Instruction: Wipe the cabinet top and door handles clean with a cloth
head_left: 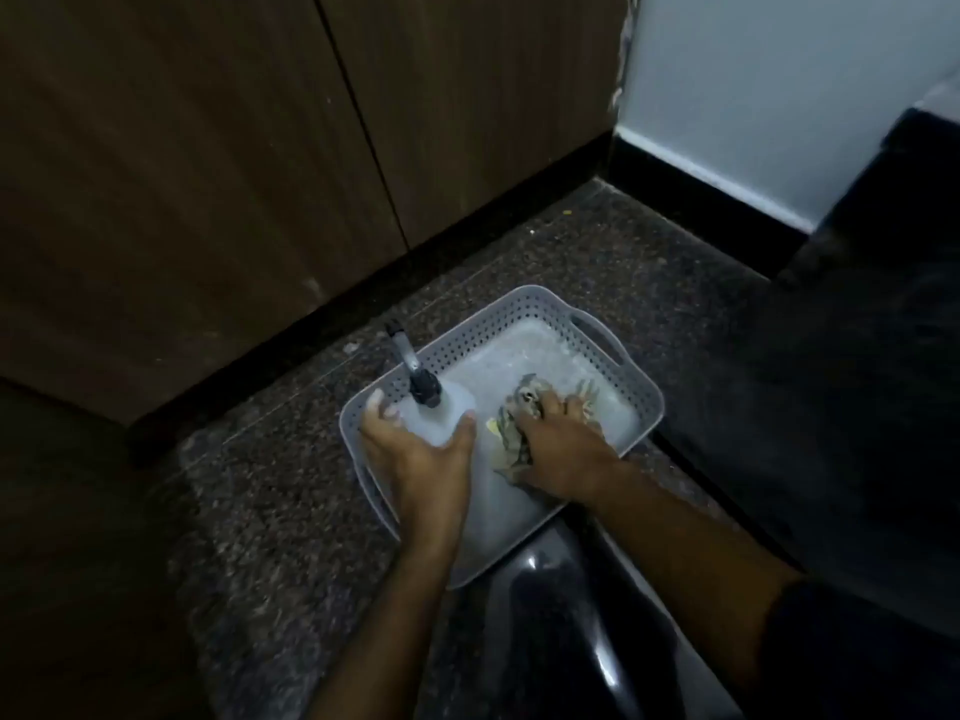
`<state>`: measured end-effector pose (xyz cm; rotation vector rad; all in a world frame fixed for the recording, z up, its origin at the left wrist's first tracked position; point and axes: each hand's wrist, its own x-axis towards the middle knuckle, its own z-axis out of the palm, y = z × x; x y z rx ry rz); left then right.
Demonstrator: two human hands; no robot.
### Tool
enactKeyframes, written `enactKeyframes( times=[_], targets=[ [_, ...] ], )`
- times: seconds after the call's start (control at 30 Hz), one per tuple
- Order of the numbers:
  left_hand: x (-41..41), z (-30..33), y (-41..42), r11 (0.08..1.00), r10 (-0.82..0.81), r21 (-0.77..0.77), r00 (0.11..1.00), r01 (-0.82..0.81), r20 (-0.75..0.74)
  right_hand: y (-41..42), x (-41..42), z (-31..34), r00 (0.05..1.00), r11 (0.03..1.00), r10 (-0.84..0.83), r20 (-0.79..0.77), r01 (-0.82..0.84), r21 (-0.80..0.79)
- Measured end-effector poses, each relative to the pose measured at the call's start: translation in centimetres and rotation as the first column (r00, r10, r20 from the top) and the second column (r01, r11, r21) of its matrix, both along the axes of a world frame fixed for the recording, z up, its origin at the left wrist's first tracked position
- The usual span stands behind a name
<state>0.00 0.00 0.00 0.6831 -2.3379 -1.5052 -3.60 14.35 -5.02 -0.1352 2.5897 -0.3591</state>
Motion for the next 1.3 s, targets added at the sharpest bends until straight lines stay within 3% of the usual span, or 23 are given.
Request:
enactKeyframes(
  times=[0.07, 0.13, 0.27, 0.33, 0.37, 0.43, 0.53, 0.63, 0.67, 0.77, 0.97, 1.17, 1.3],
  targets=[
    [-1.4, -0.1, -0.2, 0.994, -0.093, 0.052, 0.996, 0.094, -0.015, -0.5, 0.1, -0.3, 0.996, 0.992, 0.038, -0.086, -0.028, 0.123],
    [-3.0, -0.6, -0.6, 0.987, -0.149, 0.055, 0.988, 0.151, -0.05, -0.4, -0.1, -0.9, 0.987, 0.99, 0.037, -0.157, -0.015, 0.139],
    [-4.7, -2.0, -1.2, 0.99, -0.144, 0.002, 0.989, 0.144, -0.032, 1.3, -1.5, -1.4, 0.986, 0.996, -0.071, -0.153, 0.062, -0.067],
    [-5.3, -2.5, -1.2, 0.986, -0.156, 0.051, 0.987, 0.158, -0.046, 1.7, -1.7, -1.1, 0.955, 0.938, -0.268, -0.131, 0.227, -0.261],
    [-5.5, -2.8, -1.1, 0.984, -0.159, 0.069, 0.986, 0.163, -0.059, 1.8, -1.5, -0.6, 0.918, 0.864, -0.386, -0.085, 0.328, -0.383],
    [-5.7, -3.0, -1.0, 0.981, -0.145, 0.117, 0.986, 0.155, -0.085, 2.0, -1.0, 0.8, 0.815, 0.619, -0.577, 0.051, 0.477, -0.624],
    [-5.6, -2.3, -0.4, 0.975, -0.061, 0.208, 0.996, 0.074, -0.068, 2.8, 0.0, 3.1, 0.682, 0.207, -0.665, 0.306, 0.561, -0.801],
    [-4.8, -0.6, 0.2, 0.963, -0.106, 0.238, 0.989, 0.128, -0.105, 3.8, 0.5, 4.7, 0.569, -0.251, -0.544, 0.616, 0.591, -0.767],
    [-4.5, 0.0, 0.0, 0.958, -0.155, 0.223, 0.981, 0.178, -0.118, 3.9, 0.5, 5.3, 0.551, -0.357, -0.472, 0.688, 0.594, -0.721],
    [-3.7, 2.0, 0.1, 0.911, -0.341, 0.218, 0.937, 0.349, -0.076, 4.7, 0.2, 6.0, 0.529, -0.528, -0.334, 0.78, 0.58, -0.62],
    [-2.1, 4.8, 0.3, 0.829, -0.526, 0.251, 0.849, 0.499, 0.049, 4.4, -0.8, 6.2, 0.562, -0.595, -0.196, 0.804, 0.584, -0.553],
    [-2.4, 4.9, -0.1, 0.905, -0.385, 0.247, 0.913, 0.346, 0.133, 4.2, -2.9, 7.1, 0.603, -0.526, -0.25, 0.758, 0.573, -0.629],
    [-2.8, 5.0, -0.4, 0.918, -0.383, 0.187, 0.901, 0.349, 0.203, 4.4, -4.1, 8.1, 0.616, -0.505, -0.319, 0.72, 0.532, -0.679]
  ],
)
